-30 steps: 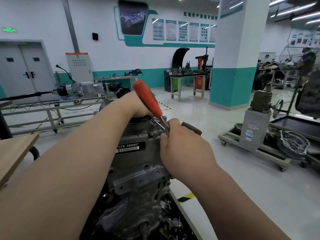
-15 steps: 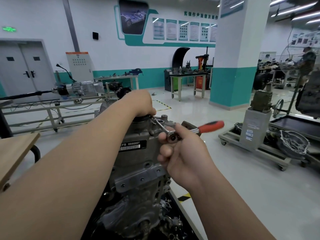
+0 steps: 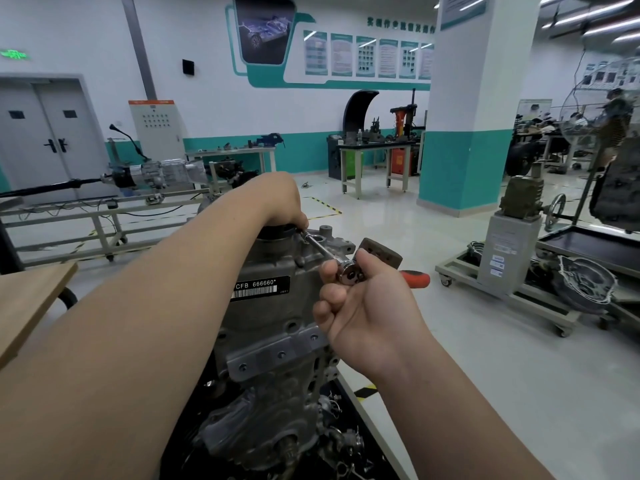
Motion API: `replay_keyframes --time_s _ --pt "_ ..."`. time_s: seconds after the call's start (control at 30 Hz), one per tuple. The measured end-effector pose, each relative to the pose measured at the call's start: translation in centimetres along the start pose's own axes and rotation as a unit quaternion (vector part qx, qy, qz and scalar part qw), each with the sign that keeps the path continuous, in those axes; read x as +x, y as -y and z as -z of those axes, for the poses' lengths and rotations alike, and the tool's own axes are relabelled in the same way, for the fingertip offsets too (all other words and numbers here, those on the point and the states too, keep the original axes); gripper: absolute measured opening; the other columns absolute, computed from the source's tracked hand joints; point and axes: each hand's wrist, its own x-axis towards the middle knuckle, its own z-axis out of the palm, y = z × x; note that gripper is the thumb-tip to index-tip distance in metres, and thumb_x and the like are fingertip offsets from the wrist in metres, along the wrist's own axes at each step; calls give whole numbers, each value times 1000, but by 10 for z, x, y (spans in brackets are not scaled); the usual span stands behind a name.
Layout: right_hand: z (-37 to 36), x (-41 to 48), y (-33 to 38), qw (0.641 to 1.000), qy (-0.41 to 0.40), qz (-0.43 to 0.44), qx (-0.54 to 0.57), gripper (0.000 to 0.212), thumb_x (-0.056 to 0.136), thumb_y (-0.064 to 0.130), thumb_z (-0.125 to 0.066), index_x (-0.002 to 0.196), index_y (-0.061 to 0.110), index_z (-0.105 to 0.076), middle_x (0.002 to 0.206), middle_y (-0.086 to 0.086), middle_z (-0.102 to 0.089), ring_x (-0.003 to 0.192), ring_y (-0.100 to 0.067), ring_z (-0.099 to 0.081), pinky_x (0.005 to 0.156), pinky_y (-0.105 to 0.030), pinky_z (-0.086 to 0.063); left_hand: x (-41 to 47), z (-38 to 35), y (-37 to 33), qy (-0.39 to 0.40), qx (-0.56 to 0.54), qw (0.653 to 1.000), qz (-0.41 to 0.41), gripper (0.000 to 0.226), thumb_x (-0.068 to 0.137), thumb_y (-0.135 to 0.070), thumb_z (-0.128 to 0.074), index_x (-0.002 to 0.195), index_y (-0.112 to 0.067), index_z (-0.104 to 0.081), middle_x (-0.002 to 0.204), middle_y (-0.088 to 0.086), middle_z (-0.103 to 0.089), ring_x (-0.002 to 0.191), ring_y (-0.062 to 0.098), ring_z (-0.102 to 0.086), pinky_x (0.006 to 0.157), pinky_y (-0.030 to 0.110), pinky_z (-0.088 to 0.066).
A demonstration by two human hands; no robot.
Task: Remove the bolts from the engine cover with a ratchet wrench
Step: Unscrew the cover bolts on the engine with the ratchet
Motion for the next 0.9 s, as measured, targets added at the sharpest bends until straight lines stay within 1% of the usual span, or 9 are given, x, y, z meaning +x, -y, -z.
replay_keyframes --time_s 0.23,0.4,0.5,0.57,0.63,0.7,0.73,0.8,0.9 --pt "4 0 7 986 -7 20 -163 45 103 41 -38 74 11 -56 60 -1 -55 36 -12 -42 41 -19 -40 3 2 0 13 -17 1000 13 34 81 -38 -73 98 -9 -76 103 8 -68 97 27 -61 85 36 -51" --pt "3 -1 10 933 -15 73 -351 31 102 38 -42 85 13 -48 61 -2 -56 38 -17 -45 37 -19 -36 3 2 -1 16 -23 999 24 34 81 -39 -73 99 -10 -75 105 7 -68 97 26 -61 88 39 -50" --pt "2 -1 15 851 -23 123 -510 34 100 38 -41 81 12 -50 54 0 -53 39 -17 -47 42 -26 -38 2 1 -1 9 -23 999 23 34 81 -38 -73 98 -9 -76 105 8 -68 97 27 -62 88 39 -51" --pt "-1 -1 16 775 -28 168 -609 31 99 34 -40 78 13 -50 56 0 -51 46 -16 -48 49 -30 -41 2 1 -2 4 -23 999 23 34 81 -37 -74 98 -8 -76 104 8 -69 98 27 -62 88 39 -51" --pt "-2 1 15 647 -53 240 -721 24 99 31 -38 88 13 -49 69 0 -52 59 -18 -49 56 -31 -40 2 0 -3 2 -22 999 24 33 81 -36 -74 98 -8 -75 103 9 -69 98 27 -62 89 40 -50" --pt "-4 2 14 519 -92 291 -799 18 98 33 -35 99 16 -41 72 3 -49 58 -15 -44 51 -29 -33 1 -1 -3 5 -34 999 22 25 81 -32 -75 91 -9 -74 99 10 -69 95 28 -63 89 41 -51" --pt "-5 2 13 475 -99 303 -820 17 98 33 -35 101 17 -38 69 4 -47 55 -13 -41 49 -29 -29 0 -1 -2 6 -53 998 17 17 80 -29 -76 83 -13 -71 96 10 -68 92 28 -63 88 41 -52" --pt "-5 4 11 441 -96 309 -837 16 97 31 -37 103 16 -37 67 3 -46 54 -14 -42 49 -29 -29 -3 -1 -2 6 -81 997 11 18 78 -24 -79 74 -21 -62 93 6 -66 87 26 -62 84 38 -52" --pt "-6 7 11 469 -89 308 -823 16 97 31 -36 103 16 -39 70 3 -49 62 -18 -49 55 -32 -36 -3 -2 -2 -7 -70 998 10 18 83 -22 -74 81 -9 -61 87 8 -60 86 27 -58 84 39 -50"
